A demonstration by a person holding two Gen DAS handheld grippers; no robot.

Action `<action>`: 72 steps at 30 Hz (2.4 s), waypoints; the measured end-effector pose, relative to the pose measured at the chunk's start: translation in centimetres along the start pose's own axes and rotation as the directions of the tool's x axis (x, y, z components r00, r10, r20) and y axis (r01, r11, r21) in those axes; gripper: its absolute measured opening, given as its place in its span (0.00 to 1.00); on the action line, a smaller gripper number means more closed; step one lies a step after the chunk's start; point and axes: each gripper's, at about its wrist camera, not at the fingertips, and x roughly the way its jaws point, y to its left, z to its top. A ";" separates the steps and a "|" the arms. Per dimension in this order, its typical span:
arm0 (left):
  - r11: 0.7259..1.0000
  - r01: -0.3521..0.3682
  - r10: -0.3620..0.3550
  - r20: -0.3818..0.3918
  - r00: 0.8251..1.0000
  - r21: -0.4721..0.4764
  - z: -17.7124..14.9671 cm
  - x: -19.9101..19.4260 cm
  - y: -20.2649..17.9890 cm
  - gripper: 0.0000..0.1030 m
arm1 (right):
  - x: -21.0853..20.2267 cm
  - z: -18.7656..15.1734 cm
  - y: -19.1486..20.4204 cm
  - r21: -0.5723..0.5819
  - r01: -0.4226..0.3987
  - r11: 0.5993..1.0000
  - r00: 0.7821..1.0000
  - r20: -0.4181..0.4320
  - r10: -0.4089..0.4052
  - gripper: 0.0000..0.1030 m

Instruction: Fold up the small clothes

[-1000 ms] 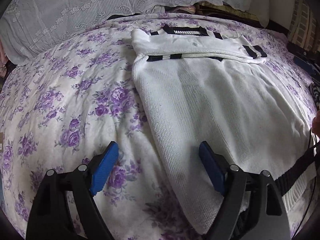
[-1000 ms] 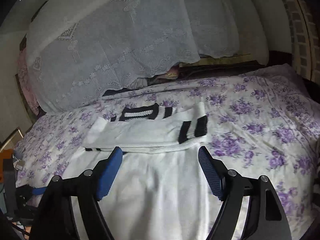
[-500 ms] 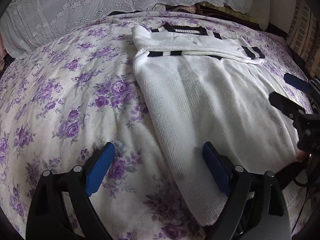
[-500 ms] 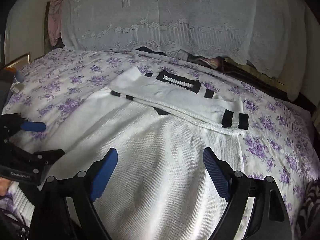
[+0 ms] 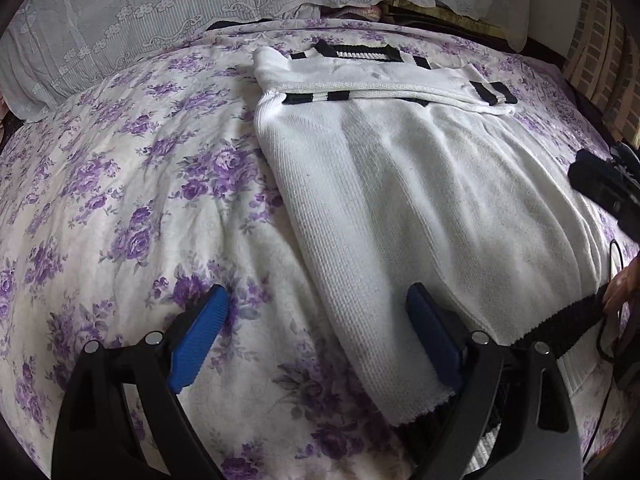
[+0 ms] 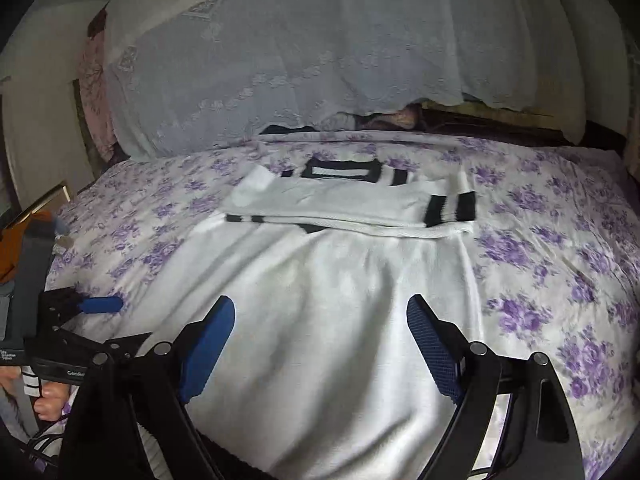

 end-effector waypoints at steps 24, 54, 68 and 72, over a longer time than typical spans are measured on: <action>1.000 0.003 -0.003 0.005 1.000 0.005 -0.1 -0.2 -0.4 0.87 | -6.9 -5.0 -8.1 0.214 0.095 0.972 0.988 -0.141 -0.065 0.84; 1.000 0.020 -0.020 0.001 1.000 -0.001 -0.4 -0.5 -0.6 0.88 | -10.4 -3.9 -5.0 0.254 -0.023 0.967 0.991 0.136 -0.012 0.91; 1.000 0.021 -0.021 -0.005 1.000 -0.004 -0.5 -0.2 -0.5 0.88 | -3.6 -6.0 -0.6 0.030 0.040 0.999 0.977 -0.209 -0.033 0.97; 1.000 0.023 -0.023 -0.006 1.000 -0.005 -0.5 -0.3 -0.5 0.88 | -4.2 -6.9 -0.6 0.031 0.018 0.999 0.969 -0.246 -0.010 0.96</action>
